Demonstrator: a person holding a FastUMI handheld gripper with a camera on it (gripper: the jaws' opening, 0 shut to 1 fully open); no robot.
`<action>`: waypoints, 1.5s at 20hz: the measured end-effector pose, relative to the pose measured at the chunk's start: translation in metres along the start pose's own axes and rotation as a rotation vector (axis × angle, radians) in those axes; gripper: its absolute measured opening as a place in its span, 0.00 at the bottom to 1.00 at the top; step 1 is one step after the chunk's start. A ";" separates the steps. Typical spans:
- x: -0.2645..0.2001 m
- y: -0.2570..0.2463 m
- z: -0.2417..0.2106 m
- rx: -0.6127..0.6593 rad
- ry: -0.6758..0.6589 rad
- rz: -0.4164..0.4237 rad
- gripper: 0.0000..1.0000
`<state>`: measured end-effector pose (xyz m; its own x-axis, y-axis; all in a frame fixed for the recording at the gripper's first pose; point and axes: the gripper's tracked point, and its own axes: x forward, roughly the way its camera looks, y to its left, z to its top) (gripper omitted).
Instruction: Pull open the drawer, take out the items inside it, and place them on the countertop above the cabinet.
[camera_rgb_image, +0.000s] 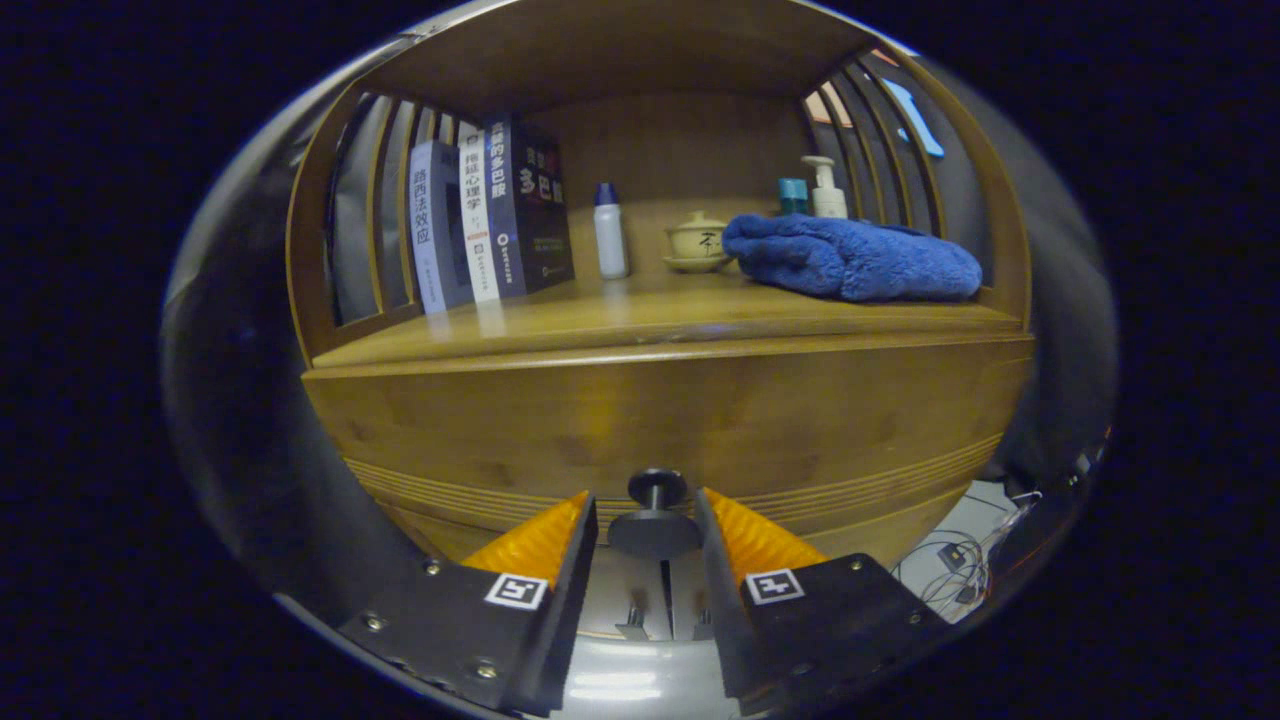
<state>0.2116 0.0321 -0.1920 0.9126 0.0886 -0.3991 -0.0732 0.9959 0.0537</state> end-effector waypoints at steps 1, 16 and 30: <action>-0.001 -0.004 0.001 -0.019 -0.004 -0.024 0.57; -0.033 -0.005 -0.013 -0.005 0.023 -0.065 0.29; -0.143 -0.015 -0.054 0.007 0.039 -0.116 0.29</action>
<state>0.0604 0.0059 -0.1848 0.8983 -0.0262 -0.4387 0.0349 0.9993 0.0118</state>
